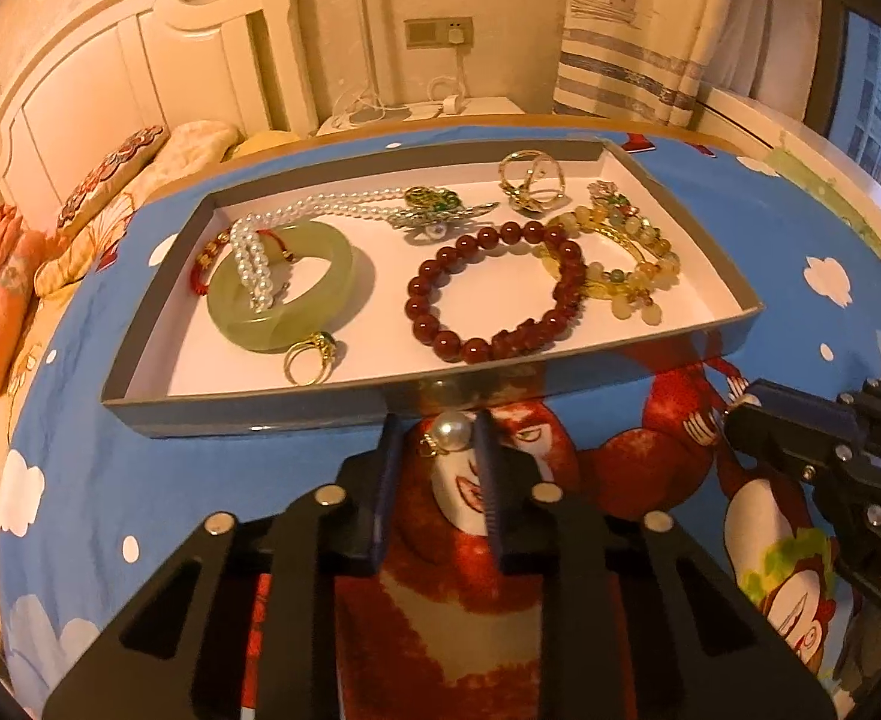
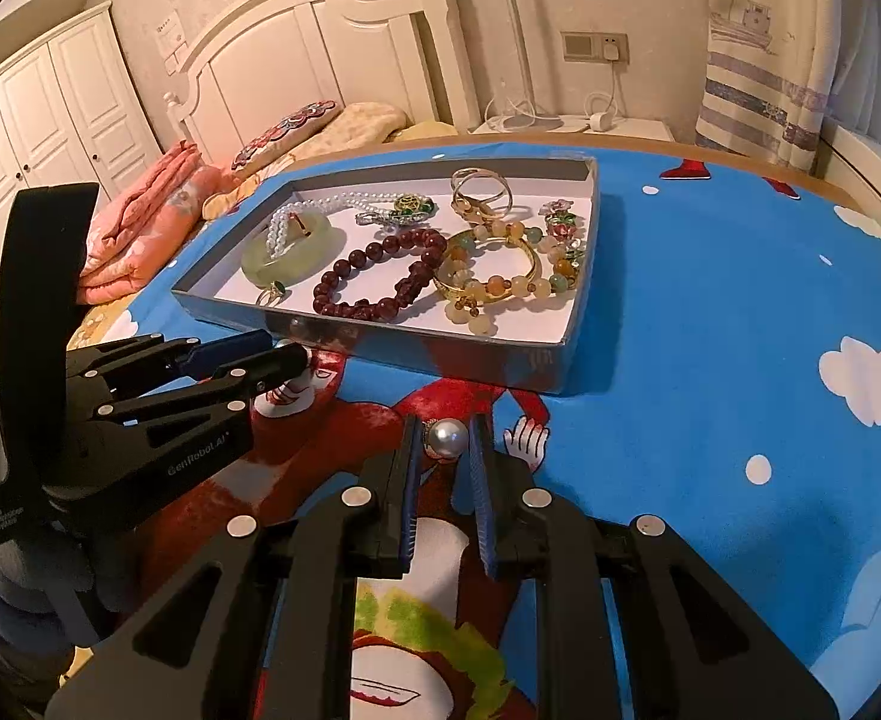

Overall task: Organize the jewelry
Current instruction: 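Grasp the pearl earring with the right gripper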

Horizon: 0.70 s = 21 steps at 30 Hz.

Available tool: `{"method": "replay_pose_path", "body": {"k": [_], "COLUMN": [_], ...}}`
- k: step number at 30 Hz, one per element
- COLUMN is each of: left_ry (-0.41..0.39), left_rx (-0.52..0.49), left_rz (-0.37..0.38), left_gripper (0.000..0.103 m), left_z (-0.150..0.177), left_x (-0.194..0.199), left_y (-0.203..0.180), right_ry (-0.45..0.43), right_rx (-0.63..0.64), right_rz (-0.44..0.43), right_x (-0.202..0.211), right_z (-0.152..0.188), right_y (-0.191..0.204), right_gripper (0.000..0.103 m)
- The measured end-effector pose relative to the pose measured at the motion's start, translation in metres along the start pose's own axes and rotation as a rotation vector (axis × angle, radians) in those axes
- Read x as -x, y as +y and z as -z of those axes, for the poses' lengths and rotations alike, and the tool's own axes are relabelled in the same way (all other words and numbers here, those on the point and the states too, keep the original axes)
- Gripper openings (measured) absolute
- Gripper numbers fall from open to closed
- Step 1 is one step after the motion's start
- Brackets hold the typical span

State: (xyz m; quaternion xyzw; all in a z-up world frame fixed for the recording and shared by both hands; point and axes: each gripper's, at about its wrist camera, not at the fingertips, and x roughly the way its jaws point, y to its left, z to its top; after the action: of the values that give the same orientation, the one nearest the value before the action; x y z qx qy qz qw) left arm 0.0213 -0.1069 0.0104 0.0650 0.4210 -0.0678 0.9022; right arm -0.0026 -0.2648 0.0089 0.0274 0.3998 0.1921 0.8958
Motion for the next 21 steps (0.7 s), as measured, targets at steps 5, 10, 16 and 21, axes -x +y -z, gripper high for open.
{"method": "replay_pose_path", "body": {"k": [5,10,16,21], "left_ry": [-0.002,-0.004,-0.004,-0.010], "left_rx": [0.006,0.021,0.042,0.055], "left_rz": [0.014,0.030,0.054,0.069], "left_gripper": [0.018,0.018,0.018,0.017], "left_z": [0.001,0.003,0.008,0.014], "left_x": [0.000,0.002,0.008,0.015], "left_y": [0.001,0.006,0.011,0.016], "right_ry": [0.002,0.001,-0.020,-0.028], "right_rx": [0.003,0.003,0.008,0.005], "right_rz": [0.010,0.020,0.027,0.037], "right_x": [0.000,0.000,0.003,0.005], "right_z": [0.000,0.000,0.001,0.001], "right_y": [-0.001,0.001,0.003,0.003], "right_gripper": [0.017,0.017,0.017,0.017]}}
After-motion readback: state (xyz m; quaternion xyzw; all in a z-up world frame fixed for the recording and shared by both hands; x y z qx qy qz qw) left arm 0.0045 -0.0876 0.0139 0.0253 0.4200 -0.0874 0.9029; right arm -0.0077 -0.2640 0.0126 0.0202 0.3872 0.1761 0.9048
